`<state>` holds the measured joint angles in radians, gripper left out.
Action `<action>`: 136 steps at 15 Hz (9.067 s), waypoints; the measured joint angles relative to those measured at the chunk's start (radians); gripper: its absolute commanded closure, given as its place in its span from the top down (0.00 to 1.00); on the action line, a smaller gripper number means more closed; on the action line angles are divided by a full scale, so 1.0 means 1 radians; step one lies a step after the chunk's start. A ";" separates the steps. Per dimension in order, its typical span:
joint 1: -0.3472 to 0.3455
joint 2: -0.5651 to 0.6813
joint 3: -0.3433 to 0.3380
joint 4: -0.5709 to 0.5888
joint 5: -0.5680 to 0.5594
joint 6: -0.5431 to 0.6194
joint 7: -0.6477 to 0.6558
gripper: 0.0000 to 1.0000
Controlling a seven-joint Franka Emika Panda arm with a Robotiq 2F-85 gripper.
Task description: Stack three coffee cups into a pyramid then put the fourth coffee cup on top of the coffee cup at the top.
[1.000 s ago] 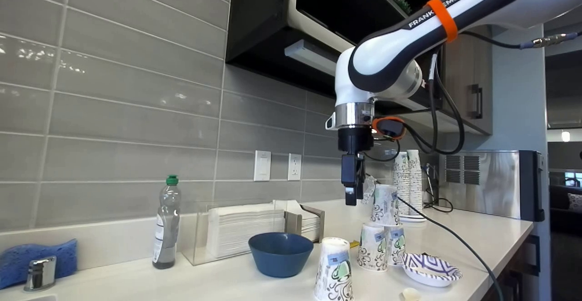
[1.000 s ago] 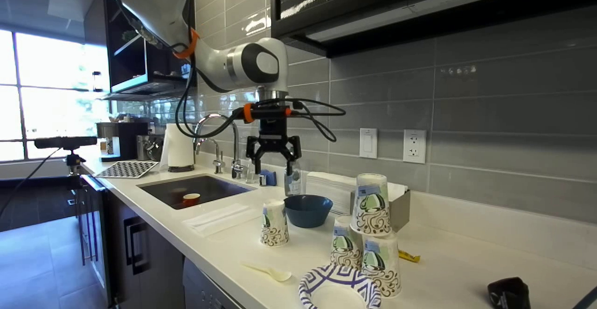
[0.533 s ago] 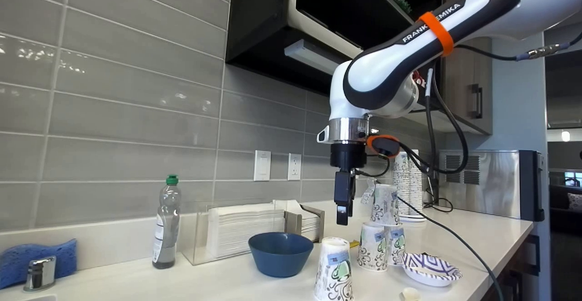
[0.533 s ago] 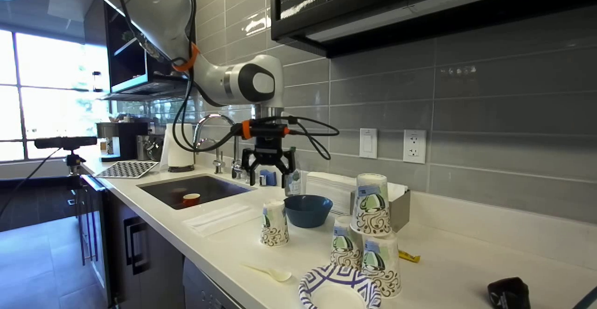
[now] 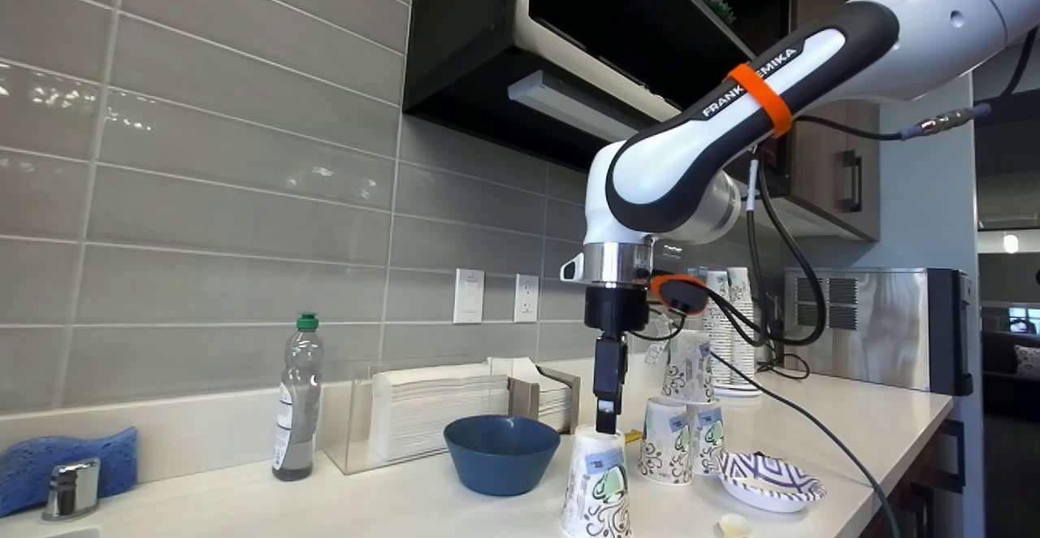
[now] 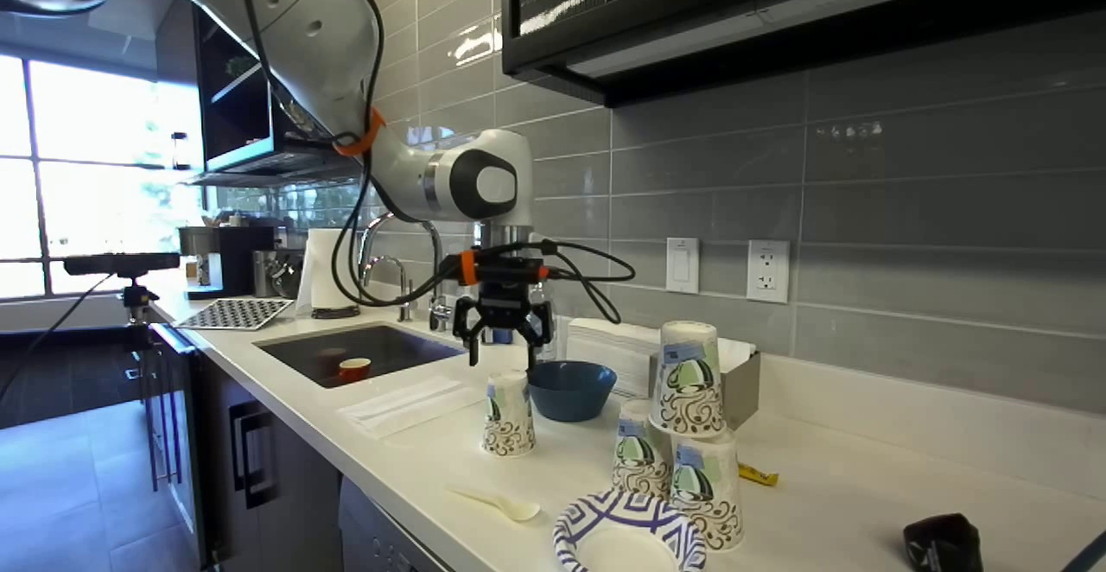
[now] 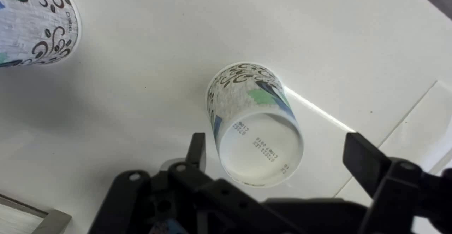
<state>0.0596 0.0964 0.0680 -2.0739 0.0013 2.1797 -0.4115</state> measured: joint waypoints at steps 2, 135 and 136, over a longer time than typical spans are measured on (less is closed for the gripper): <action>0.000 0.012 0.000 0.000 0.003 0.005 -0.010 1.00; -0.229 -0.007 -0.243 0.457 0.025 -0.311 0.188 1.00; -0.229 -0.006 -0.243 0.457 0.025 -0.311 0.188 1.00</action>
<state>-0.1696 0.0905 -0.1754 -1.6169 0.0267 1.8691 -0.2232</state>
